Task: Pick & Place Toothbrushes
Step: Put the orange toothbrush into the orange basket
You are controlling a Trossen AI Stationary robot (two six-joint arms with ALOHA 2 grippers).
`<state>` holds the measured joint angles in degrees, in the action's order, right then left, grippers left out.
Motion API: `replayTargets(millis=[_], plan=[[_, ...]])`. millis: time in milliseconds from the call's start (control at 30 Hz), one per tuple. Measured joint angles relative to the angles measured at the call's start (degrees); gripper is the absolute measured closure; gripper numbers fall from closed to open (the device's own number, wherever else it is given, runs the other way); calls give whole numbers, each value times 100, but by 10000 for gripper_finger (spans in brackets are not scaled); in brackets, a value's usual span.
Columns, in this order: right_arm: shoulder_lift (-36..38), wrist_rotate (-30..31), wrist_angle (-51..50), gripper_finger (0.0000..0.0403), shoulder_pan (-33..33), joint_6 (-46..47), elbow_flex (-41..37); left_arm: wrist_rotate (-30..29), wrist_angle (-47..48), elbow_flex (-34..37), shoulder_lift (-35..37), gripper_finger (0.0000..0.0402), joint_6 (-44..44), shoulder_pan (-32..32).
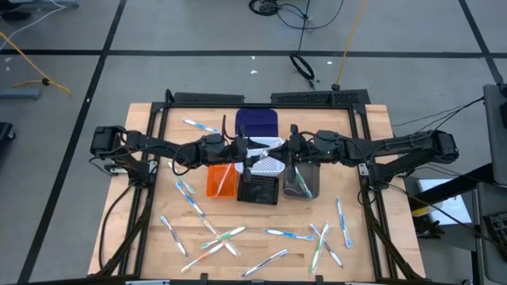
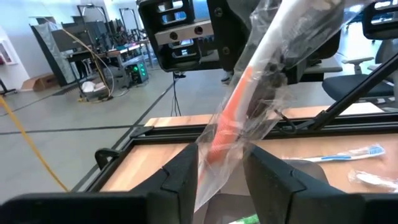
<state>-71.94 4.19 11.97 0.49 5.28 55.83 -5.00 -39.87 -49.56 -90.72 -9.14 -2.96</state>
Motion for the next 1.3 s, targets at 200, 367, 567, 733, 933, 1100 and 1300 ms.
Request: replayTargets(millis=[200, 367, 567, 733, 933, 1100, 1300], plan=[[0, 0, 9, 403, 0, 0, -23, -8, -19, 0, 0, 355, -18, 0], [9, 26, 72, 403, -3, 0, -133, 0, 25, 0, -8, 391, -5, 1], [9, 26, 85, 403, -3, 0, -144, -12, 19, 0, -9, 396, 46, 0], [4, 18, 21, 388, -2, -229, -151, -198, 144, 0, 45, 398, 101, 0], [0, 6, -86, 320, 0, -368, -156, -360, 729, 1, 301, 399, 214, 58], [0, 11, -267, 261, 0, -455, -156, -696, 1974, -4, 856, 400, 431, 140], [0, 14, -679, 229, 0, -422, -157, -860, 3993, -6, 1807, 400, 1462, 258]])
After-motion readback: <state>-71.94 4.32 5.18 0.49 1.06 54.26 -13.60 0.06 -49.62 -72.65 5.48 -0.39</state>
